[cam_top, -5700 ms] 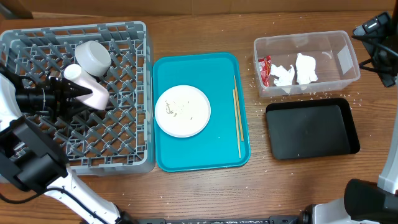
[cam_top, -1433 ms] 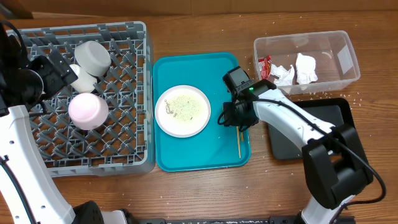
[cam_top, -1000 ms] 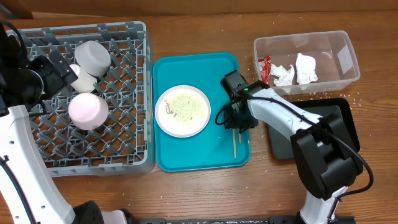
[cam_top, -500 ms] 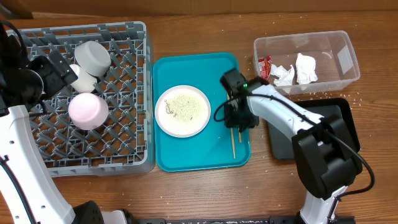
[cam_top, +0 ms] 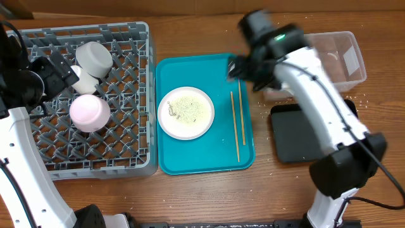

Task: Sort waste into correct bins and load items into the dishwasher
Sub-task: 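Move the left gripper over the tray to the wooden chopsticks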

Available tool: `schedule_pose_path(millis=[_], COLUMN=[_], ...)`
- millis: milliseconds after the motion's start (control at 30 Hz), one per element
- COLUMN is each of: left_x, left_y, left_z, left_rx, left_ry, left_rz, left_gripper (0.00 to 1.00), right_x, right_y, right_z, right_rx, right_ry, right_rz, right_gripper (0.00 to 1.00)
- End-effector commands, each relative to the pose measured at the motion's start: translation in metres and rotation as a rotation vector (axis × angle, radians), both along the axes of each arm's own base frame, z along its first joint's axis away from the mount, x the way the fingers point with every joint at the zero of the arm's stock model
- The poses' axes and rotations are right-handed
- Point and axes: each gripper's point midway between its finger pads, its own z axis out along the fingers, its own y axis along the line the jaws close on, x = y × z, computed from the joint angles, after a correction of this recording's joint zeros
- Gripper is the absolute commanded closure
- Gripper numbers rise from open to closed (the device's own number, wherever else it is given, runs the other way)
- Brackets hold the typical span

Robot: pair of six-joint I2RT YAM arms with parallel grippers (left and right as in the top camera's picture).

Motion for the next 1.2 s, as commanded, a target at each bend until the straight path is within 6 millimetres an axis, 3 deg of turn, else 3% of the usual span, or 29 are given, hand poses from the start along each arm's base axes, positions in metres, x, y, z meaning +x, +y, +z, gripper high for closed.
schedule_pose_path(millis=[0, 100, 200, 367, 467, 567, 667, 700, 733, 833, 1167], left_x=[0.0, 0.001, 0.005, 0.015, 0.019, 0.027, 0.028, 0.026, 0.024, 0.023, 0.036], left_y=[0.001, 0.002, 0.003, -0.007, -0.044, -0.094, -0.137, -0.149, -0.175, -0.214, -0.327], left_z=[-0.001, 0.0, 0.003, 0.007, 0.01, 0.021, 0.02, 0.014, -0.004, -0.036, -0.163], left_rx=[-0.002, 0.002, 0.007, -0.088, -0.283, -0.468, -0.538, -0.54, -0.517, -0.461, -0.126], left_ry=[0.002, -0.002, -0.023, -0.084, -0.117, -0.167, -0.142, -0.11, -0.029, 0.088, 0.343], left_rz=[0.003, 0.004, 0.003, 0.034, -0.05, -0.262, -0.43, -0.458, -0.521, -0.595, -0.558], left_gripper=[0.0, 0.0, 0.0, 0.0, 0.0, 0.0, 0.0, 0.0, 0.0, 0.0, 0.0], right_x=[0.028, 0.032, 0.032, 0.028, 0.025, 0.023, 0.021, 0.021, 0.021, 0.021, 0.021], right_y=[-0.065, -0.114, -0.163, -0.216, -0.234, -0.248, -0.254, -0.254, -0.254, -0.254, -0.254], right_z=[0.047, 0.062, 0.063, 0.061, 0.061, 0.061, 0.061, 0.061, 0.061, 0.061, 0.061], right_rx=[0.018, 0.016, 0.008, 0.001, -0.002, -0.003, -0.004, -0.004, -0.004, -0.004, -0.004], right_ry=[-0.099, -0.117, -0.108, -0.104, -0.104, -0.104, -0.104, -0.104, -0.104, -0.104, -0.104], right_rz=[-0.168, -0.284, -0.4, -0.524, -0.569, -0.601, -0.615, -0.616, -0.616, -0.616, -0.616], right_gripper=[0.0, 0.0, 0.0, 0.0, 0.0, 0.0, 0.0, 0.0, 0.0, 0.0, 0.0])
